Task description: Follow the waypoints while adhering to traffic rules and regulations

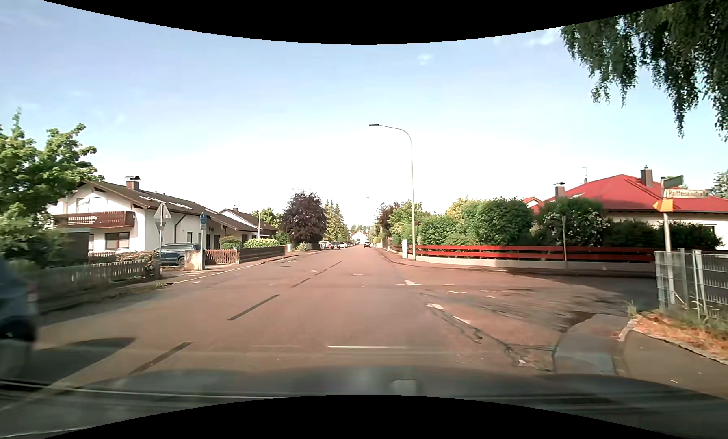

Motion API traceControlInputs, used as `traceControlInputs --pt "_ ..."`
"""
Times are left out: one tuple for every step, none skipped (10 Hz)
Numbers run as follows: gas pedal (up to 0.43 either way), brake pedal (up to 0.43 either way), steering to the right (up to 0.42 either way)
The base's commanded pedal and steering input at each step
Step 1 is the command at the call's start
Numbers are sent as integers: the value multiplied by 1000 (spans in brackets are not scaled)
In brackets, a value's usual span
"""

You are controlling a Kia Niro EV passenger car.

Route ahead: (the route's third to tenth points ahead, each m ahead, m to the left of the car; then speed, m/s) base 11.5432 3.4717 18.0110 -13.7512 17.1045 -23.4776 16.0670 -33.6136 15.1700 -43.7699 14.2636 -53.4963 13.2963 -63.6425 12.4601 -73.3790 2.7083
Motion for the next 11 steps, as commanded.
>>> traceControlInputs --pt "47 0 48" --pt "47 0 67" --pt "47 0 85" --pt "47 0 96" --pt "47 0 111" --pt "47 0 134" --pt "47 0 149" --pt "47 0 155" --pt "47 0 162" --pt "47 0 169" --pt "47 0 177"
